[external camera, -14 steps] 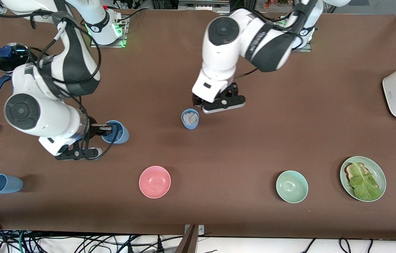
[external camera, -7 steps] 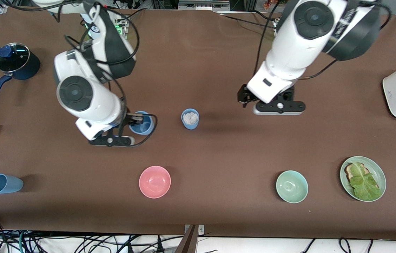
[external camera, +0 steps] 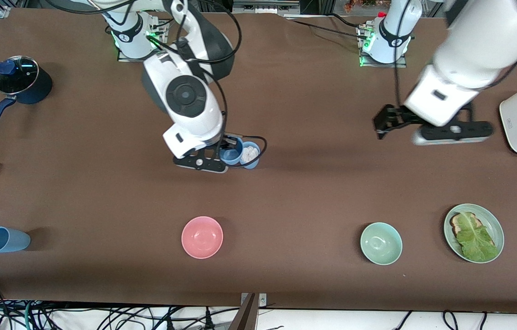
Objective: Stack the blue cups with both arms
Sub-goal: 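Lower the held cup onto the tissue cup while the left gripper withdraws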
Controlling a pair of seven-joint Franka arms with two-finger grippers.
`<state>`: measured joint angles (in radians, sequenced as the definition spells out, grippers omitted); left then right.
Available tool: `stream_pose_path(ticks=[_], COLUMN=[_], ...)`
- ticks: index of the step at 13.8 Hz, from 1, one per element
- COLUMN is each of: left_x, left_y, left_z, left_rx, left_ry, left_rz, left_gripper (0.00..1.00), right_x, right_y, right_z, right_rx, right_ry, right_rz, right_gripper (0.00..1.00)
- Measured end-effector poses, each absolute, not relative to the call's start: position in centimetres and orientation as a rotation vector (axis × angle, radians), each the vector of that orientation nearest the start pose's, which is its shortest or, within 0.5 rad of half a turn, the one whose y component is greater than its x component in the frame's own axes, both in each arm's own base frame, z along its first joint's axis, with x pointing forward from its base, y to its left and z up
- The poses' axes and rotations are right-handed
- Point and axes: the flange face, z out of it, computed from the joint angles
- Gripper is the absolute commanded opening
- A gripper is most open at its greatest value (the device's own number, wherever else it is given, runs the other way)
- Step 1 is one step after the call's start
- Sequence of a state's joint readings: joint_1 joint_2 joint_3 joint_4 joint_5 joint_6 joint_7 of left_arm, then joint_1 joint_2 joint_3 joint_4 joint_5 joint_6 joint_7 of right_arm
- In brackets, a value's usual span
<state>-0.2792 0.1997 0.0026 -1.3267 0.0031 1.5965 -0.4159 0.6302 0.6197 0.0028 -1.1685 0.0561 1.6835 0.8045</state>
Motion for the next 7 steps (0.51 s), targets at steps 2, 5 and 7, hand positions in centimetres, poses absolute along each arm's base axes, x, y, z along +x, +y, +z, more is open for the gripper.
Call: stream_pose_path(ticks=[2,5,7], left_x=[59.8,60.1,60.3], left_y=[-12.7,-9.4,-7.8], left_z=[63.8,64.4,64.3], left_rx=[-3.146,-3.137,-3.137], left_ry=[-0.309,-0.391,-0.351], left_rz=[-0.133,-0.146,-0.146], left_gripper=[1.0,1.0,1.0], right_x=[56.7,55.0,54.3], right_y=[44.8,47.2,48.0], right_z=[41.6,40.3,39.8], right_rx=[-3.155,-3.193,-3.208], right_ry=[0.308,0.316,0.309], right_rz=[0.172,0.143,0.139], right_gripper=[0.0,0.0,0.0])
